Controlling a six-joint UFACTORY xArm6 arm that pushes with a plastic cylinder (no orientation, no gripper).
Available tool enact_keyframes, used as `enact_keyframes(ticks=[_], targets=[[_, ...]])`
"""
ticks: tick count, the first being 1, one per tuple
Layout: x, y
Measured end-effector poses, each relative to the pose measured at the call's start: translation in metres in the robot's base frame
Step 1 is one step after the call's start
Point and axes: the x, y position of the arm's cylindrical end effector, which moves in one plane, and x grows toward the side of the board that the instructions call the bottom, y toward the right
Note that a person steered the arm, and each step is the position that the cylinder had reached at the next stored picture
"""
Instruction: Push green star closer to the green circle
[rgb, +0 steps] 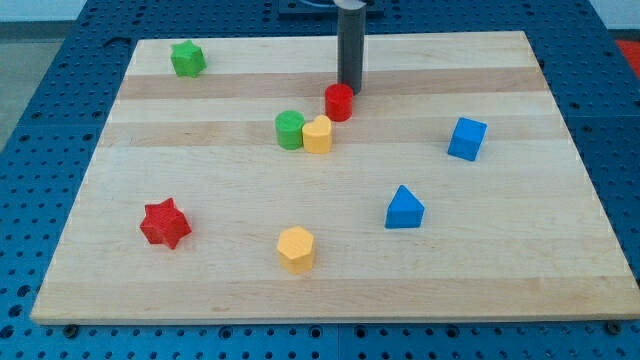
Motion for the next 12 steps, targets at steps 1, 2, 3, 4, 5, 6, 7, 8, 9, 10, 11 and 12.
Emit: enact_keyframes(ticks=[1,2,3,4,5,6,7,8,9,10,11,12], targets=[[0.023,-0.014],[0.015,-0.017],[-0.032,-0.028],[-0.084,-0.065],[-0.112,-0.121],[-0.125,-0.199],[-0.128,-0.256],[-0.101,-0.272],[-0.081,-0.274],[-0.081,-0.256],[-0.089,-0.244],[-0.086,-0.206]])
